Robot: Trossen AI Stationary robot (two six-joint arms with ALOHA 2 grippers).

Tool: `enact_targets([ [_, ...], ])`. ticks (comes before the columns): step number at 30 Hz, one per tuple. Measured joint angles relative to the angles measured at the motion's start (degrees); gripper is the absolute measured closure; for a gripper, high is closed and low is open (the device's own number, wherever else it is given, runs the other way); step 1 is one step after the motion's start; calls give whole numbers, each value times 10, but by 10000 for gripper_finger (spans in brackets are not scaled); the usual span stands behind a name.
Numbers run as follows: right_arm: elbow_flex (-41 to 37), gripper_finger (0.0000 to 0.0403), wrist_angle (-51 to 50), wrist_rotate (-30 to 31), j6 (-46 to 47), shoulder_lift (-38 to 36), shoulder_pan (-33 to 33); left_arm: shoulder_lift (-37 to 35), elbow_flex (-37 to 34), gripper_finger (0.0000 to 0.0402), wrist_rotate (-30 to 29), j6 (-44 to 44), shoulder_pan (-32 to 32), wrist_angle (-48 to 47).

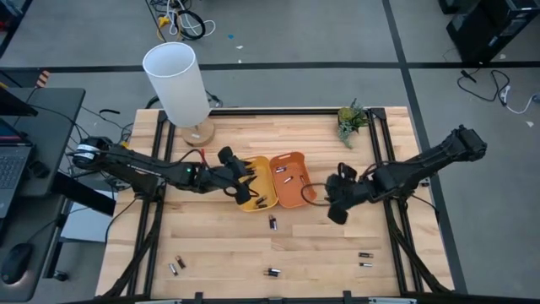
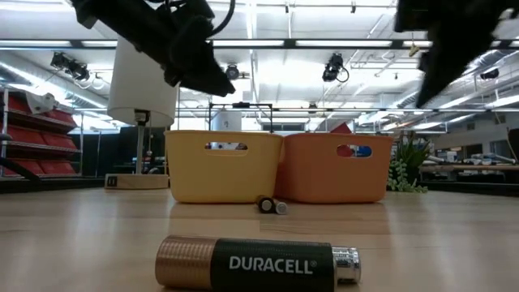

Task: Sort batteries
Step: Put the bottom right black battery into the yellow bin

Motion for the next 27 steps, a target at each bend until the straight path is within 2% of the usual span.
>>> enact_targets([
  [5,-25,278,13,-87,54,16,61,27,0,149,41,14,-8,95],
  [10,-63,278,26,-98,172,48,145,72,1,149,62,34,-20,142],
  [16,-85,278,25,-118,289,103,242,114,0,149,62,32,-20,140],
  [20,-79,278,42,-148,358,130,273,121,0,149,75,27,-25,139],
  [27,-47,279,32,-155,419,146,293,121,0,149,64,31,-45,146],
])
